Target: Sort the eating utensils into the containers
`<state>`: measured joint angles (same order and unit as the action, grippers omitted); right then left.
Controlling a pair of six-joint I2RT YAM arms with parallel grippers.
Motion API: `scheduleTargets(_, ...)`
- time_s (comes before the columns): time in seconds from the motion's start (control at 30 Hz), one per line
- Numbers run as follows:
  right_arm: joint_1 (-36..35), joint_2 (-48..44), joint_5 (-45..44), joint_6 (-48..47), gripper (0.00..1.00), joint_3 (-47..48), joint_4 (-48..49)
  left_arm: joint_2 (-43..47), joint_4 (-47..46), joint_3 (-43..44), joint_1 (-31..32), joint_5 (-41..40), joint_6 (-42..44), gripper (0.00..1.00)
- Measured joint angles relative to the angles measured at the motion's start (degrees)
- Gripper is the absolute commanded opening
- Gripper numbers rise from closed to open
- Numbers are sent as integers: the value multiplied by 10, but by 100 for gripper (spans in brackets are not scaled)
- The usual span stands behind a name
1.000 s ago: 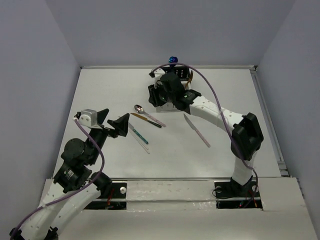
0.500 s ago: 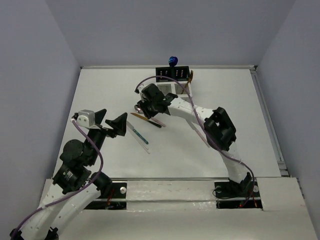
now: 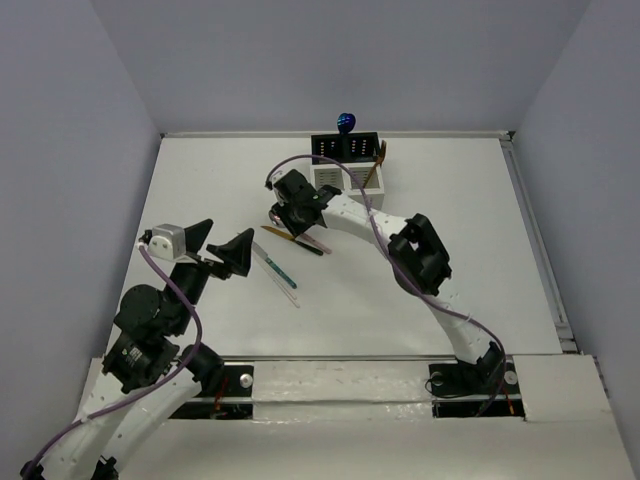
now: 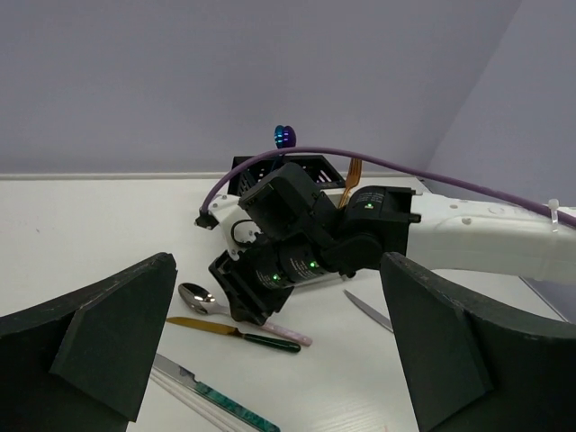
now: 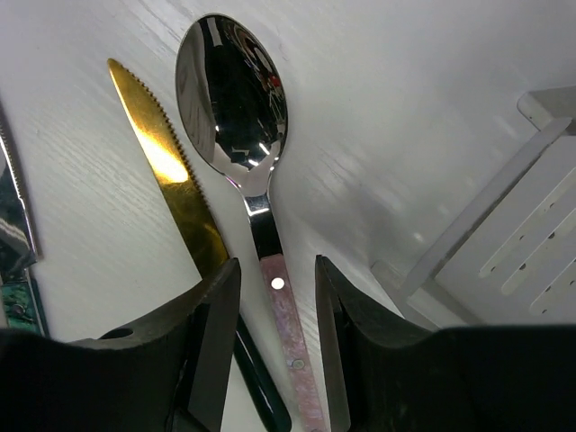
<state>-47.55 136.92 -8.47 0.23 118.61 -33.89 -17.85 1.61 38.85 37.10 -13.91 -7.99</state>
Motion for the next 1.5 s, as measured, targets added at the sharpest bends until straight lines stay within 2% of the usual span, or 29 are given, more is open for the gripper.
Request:
scheduleTargets(0.2,0,7,-8,3,43,9,-6,0,0,0,0,4,0,99)
scheduleTargets(0.4,0,14,-7,13,37,5,-4,0,0,0,0,4,0,99)
scheduleTargets(0.6,3,23,0,23,18,6,0,0,0,0,0,4,0,99)
scheduleTargets(0.73,3,24,1,24,24,6,0,0,0,0,0,5,0,99)
scheduleTargets(0.83,3,24,2,26,1,8,0,0,0,0,0,5,0,99)
scheduleTargets(1.03,3,26,-5,25,0,11,12,0,0,0,0,7,0,99)
scheduleTargets(1.13,3,10,-21,20,0,-13,52,0,0,0,0,7,0,99)
scheduleTargets(1.3,7,-88,-42,6,0,-91,142,0,0,0,0,8,0,99)
scheduleTargets(1.5,37,-216,-60,23,0,-111,321,0,0,0,0,7,0,99)
